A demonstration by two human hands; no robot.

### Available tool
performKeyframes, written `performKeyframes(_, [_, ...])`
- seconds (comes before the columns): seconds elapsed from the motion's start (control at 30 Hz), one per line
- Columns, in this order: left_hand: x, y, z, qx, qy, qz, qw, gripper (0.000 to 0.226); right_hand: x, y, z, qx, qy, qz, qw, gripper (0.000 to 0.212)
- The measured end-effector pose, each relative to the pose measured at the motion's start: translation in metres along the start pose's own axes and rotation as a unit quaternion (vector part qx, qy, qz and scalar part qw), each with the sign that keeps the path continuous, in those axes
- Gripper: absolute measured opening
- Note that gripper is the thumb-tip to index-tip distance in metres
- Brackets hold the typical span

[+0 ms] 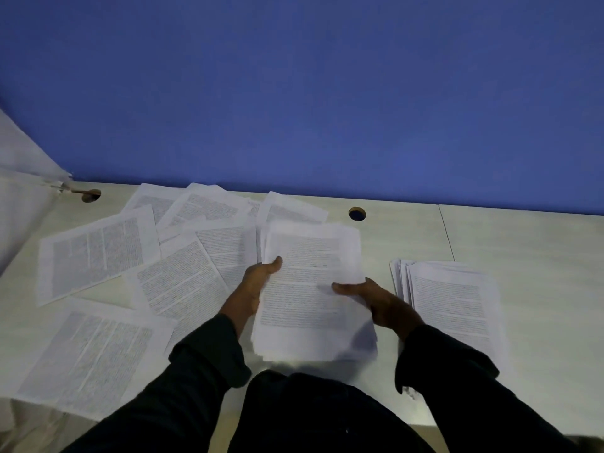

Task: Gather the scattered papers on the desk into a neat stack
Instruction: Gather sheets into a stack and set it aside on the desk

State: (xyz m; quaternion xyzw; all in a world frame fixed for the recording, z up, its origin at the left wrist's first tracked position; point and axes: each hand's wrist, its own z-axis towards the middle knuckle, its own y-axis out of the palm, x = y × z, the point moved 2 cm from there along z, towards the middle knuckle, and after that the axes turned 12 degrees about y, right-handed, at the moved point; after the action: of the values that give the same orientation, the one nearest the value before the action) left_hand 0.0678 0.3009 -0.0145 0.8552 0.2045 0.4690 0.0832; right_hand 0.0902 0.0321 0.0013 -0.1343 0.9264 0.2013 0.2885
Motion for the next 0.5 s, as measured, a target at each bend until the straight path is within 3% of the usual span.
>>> performKeyframes(0.07, [-0.017, 0.003, 0.001, 0.03, -0.014, -0.009, 0.999, 0.083, 0.011, 0.004, 0.0, 0.051, -0.003, 0.006, 0.999, 0.045])
performKeyframes(0.17, [-0.029, 0.016, -0.013, -0.072, -0.037, 0.045, 0.996, 0.057, 0.029, 0.005, 0.001, 0.1, -0.02, 0.062, 0.993, 0.044])
performKeyframes(0.33, [-0.023, 0.012, -0.015, -0.126, -0.028, 0.07, 0.989, 0.049, 0.039, -0.001, 0.001, 0.061, -0.013, 0.042, 0.997, 0.052])
performKeyframes(0.5, [-0.018, 0.021, -0.009, -0.24, -0.039, 0.095, 0.965, 0.063, 0.029, -0.013, -0.009, 0.047, -0.046, 0.061, 0.996, 0.049])
